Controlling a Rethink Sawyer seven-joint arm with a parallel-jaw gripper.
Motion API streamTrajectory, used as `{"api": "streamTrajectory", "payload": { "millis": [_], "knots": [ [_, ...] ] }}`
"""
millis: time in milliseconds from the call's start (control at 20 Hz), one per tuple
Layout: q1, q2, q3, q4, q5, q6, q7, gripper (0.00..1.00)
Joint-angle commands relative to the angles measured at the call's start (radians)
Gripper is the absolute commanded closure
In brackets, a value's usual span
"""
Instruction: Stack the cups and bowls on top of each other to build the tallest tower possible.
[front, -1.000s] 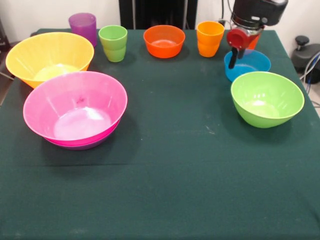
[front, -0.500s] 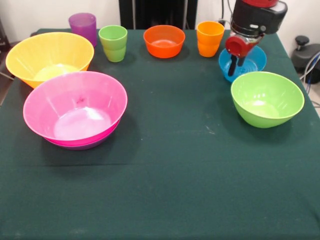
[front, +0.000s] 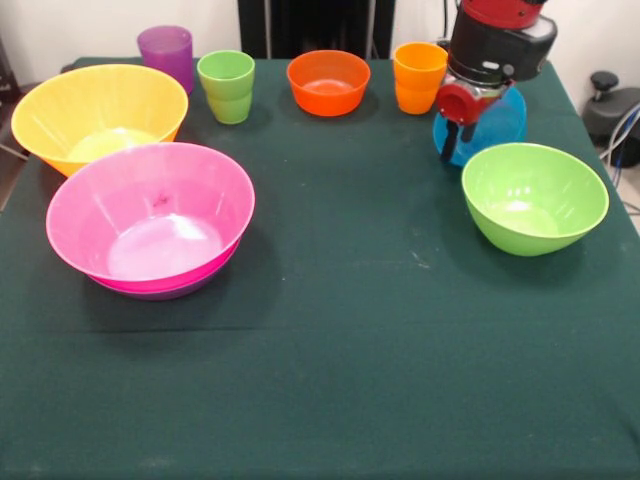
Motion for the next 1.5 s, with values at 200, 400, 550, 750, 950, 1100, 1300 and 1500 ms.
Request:
{"api": "streamTrajectory", "payload": {
  "millis": [200,400,550,750,950,1100,1300,1500],
  "knots": [
    [-0.022,-0.018,0.141,0.035,0.009,-0.046,0.068,0.00],
    [-0.019,-0.051,0.141,0.059,0.009,-0.036,0.071,0.00],
    [-0.032,-0.081,0.147,0.094,0.001,-0.039,0.067,0.00],
    [-0.023,-0.109,0.139,0.107,0.007,-0.018,0.070,0.00],
    [-0.003,-0.132,0.128,0.110,0.017,0.012,0.076,0.00],
    [-0.003,-0.130,0.130,0.108,0.015,0.010,0.071,0.00],
    [-0.008,-0.090,0.139,0.096,0.011,-0.027,0.067,0.00],
    [0.009,-0.051,0.104,0.075,0.013,-0.016,0.065,0.00]
  ]
}}
